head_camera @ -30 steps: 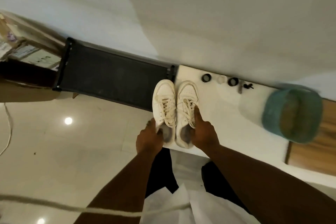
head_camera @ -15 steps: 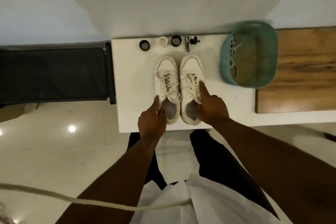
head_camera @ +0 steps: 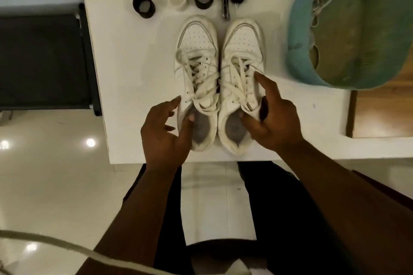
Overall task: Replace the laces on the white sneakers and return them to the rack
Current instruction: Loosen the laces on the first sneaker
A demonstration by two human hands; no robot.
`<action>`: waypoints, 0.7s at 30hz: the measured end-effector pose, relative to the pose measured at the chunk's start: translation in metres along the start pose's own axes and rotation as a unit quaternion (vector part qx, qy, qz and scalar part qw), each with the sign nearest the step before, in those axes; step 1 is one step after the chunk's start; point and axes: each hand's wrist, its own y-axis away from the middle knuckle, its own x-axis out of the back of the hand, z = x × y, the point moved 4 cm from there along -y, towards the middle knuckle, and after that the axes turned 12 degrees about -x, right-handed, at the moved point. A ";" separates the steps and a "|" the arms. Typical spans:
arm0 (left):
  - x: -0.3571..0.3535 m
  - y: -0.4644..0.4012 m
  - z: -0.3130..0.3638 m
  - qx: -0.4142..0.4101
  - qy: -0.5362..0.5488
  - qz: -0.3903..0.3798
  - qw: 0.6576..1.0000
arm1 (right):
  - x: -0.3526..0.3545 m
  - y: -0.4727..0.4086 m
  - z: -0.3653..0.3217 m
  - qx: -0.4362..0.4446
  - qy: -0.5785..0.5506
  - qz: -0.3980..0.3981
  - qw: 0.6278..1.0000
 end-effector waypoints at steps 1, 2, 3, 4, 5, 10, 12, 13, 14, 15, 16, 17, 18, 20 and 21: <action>-0.002 0.000 -0.001 -0.018 0.011 0.011 1.000 | -0.002 -0.002 0.003 0.009 -0.027 0.006 1.000; -0.005 0.000 -0.003 -0.029 0.023 0.021 0.999 | -0.006 -0.004 0.006 0.020 -0.052 0.015 0.998; -0.006 0.000 -0.005 -0.036 0.036 0.028 0.998 | -0.008 -0.004 0.008 0.032 -0.076 0.024 0.996; -0.009 0.000 -0.009 -0.049 0.044 0.034 0.997 | -0.012 -0.005 0.011 0.042 -0.098 0.034 0.994; -0.011 -0.001 -0.012 -0.068 0.046 0.038 0.996 | -0.015 -0.005 0.013 0.050 -0.117 0.043 0.991; -0.016 -0.007 -0.027 -0.158 0.039 0.045 0.986 | -0.011 -0.015 0.016 0.073 -0.112 0.030 0.991; -0.018 -0.009 -0.031 -0.159 0.062 0.043 0.984 | -0.008 -0.018 0.013 0.075 -0.099 0.028 0.992; -0.019 -0.011 -0.033 -0.157 0.069 0.041 0.984 | -0.007 -0.019 0.012 0.074 -0.092 0.031 0.992; -0.020 -0.012 -0.034 -0.159 0.072 0.043 0.984 | -0.008 -0.020 0.011 0.076 -0.087 0.035 0.993; -0.020 -0.014 -0.035 -0.160 0.075 0.046 0.983 | -0.008 -0.020 0.011 0.076 -0.085 0.036 0.993; -0.021 -0.015 -0.034 -0.163 0.078 0.049 0.982 | -0.008 -0.020 0.011 0.075 -0.084 0.039 0.993; -0.021 -0.016 -0.033 -0.164 0.080 0.054 0.982 | -0.008 -0.020 0.011 0.073 -0.083 0.041 0.993; -0.022 -0.018 -0.033 -0.158 0.086 0.055 0.982 | -0.008 -0.021 0.011 0.068 -0.079 0.040 0.994; -0.020 -0.016 -0.033 -0.138 0.102 0.054 0.984 | -0.008 -0.019 0.009 0.065 -0.064 0.043 0.995; -0.019 -0.014 -0.034 -0.127 0.107 0.047 0.985 | -0.007 -0.017 0.006 0.060 -0.055 0.042 0.996</action>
